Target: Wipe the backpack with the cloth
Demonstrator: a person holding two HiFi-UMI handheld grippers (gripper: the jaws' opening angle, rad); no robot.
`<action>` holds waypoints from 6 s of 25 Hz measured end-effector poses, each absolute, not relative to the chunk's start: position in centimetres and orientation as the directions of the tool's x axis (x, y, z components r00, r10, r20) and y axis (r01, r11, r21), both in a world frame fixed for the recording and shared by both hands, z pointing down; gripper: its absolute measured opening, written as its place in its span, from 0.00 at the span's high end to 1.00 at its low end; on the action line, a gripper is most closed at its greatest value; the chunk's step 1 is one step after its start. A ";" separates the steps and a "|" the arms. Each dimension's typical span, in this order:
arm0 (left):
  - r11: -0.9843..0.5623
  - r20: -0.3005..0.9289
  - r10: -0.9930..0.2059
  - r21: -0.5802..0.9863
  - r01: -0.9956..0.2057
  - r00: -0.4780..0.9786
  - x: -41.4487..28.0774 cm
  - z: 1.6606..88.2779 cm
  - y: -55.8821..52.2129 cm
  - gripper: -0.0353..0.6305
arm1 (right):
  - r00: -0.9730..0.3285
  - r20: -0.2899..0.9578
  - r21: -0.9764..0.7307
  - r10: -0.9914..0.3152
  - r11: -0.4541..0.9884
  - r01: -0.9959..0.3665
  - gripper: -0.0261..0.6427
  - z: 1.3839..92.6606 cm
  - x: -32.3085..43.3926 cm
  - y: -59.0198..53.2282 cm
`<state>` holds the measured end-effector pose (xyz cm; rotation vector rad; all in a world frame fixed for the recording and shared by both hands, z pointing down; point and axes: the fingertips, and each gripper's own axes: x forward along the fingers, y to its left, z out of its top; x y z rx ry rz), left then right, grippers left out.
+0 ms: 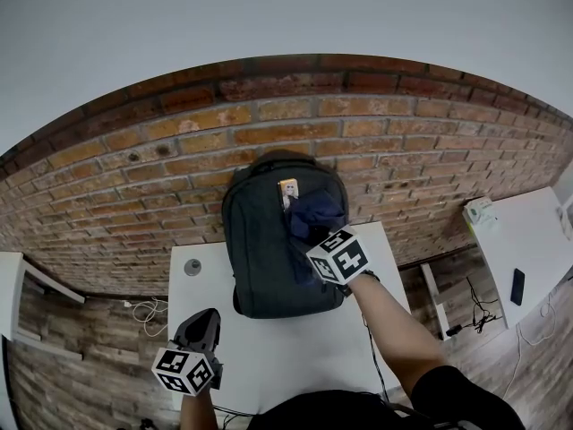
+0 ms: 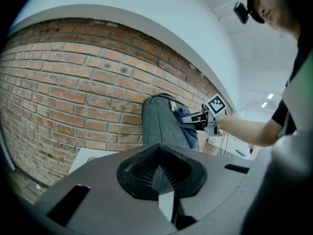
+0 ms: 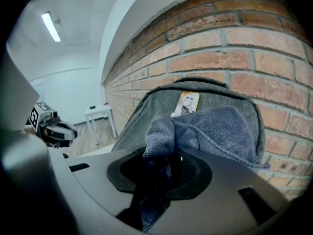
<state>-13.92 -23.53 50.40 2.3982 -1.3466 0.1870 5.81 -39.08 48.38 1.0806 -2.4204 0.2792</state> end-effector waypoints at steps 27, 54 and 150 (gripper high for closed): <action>-0.493 0.287 -0.778 0.274 -0.826 0.559 -13.1 50.3 -23.8 0.97 | -0.641 0.412 -0.157 -0.647 0.643 -0.750 0.80 56.1 6.5 -27.6; -0.491 0.286 -0.774 0.290 -0.821 0.564 -13.5 50.7 -23.9 0.97 | -0.608 0.614 -0.104 -0.503 0.712 -0.694 0.80 66.9 3.5 -22.6; -0.397 0.319 -0.817 0.291 -0.870 0.480 -19.2 51.6 -21.0 0.97 | -0.587 0.690 -0.177 -0.423 0.688 -0.704 0.80 66.7 -5.5 -23.1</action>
